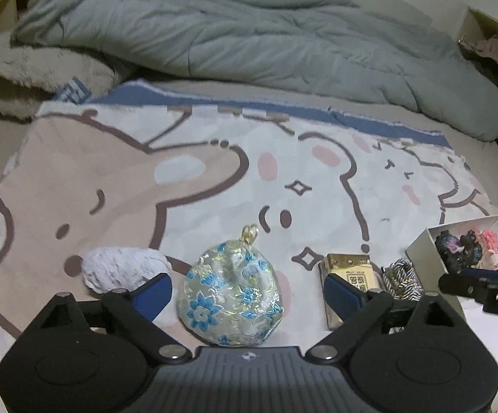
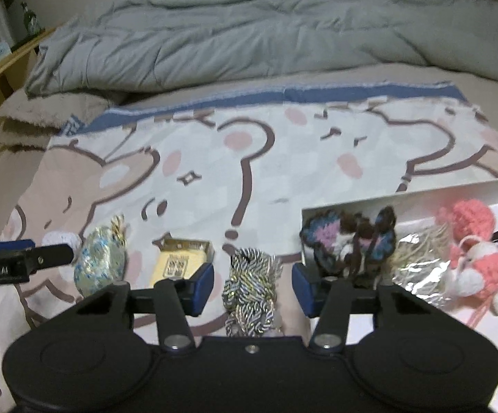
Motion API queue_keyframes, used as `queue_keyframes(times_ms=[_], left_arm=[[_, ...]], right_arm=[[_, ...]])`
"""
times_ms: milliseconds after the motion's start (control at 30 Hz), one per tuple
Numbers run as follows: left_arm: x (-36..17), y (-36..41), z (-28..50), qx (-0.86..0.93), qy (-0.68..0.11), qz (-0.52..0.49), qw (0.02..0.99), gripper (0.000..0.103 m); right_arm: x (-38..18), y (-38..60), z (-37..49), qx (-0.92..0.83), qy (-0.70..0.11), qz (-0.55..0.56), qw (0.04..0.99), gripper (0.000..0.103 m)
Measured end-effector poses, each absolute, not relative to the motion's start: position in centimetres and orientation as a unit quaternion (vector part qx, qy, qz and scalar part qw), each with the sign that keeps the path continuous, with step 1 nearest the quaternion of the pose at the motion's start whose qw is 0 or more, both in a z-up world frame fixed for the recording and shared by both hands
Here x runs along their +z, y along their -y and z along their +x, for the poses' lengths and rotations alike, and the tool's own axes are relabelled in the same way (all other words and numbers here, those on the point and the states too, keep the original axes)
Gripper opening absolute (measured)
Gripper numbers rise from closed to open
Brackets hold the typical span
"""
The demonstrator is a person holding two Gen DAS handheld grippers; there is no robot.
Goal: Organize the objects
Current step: 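Grasp the blue floral pouch with the left gripper while the right gripper grasps the twisted cord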
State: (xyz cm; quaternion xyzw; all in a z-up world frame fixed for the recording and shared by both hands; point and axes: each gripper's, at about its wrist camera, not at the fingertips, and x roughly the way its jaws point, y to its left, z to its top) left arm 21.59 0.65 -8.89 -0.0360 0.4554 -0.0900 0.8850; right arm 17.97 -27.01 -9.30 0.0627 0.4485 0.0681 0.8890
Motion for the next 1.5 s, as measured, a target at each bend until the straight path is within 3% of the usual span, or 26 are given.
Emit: queue_keyframes(times_ms=[600, 800, 1500], left_arm=[[-13.9, -0.2, 24.8, -0.066, -0.509, -0.033, 0.857, 0.092], [-14.8, -0.5, 25.3, -0.057, -0.513, -0.039, 0.856, 0.087], [-13.5, 0.3, 24.3, -0.051, -0.499, -0.02, 0.865, 0.082]], right_arm=[[-13.9, 24.9, 21.1, 0.077, -0.506, 0.015, 0.859, 0.051], [-14.6, 24.6, 21.5, 0.076, -0.509, 0.013, 0.857, 0.05], [-13.6, 23.5, 20.7, 0.088, -0.495, -0.04, 0.863, 0.048]])
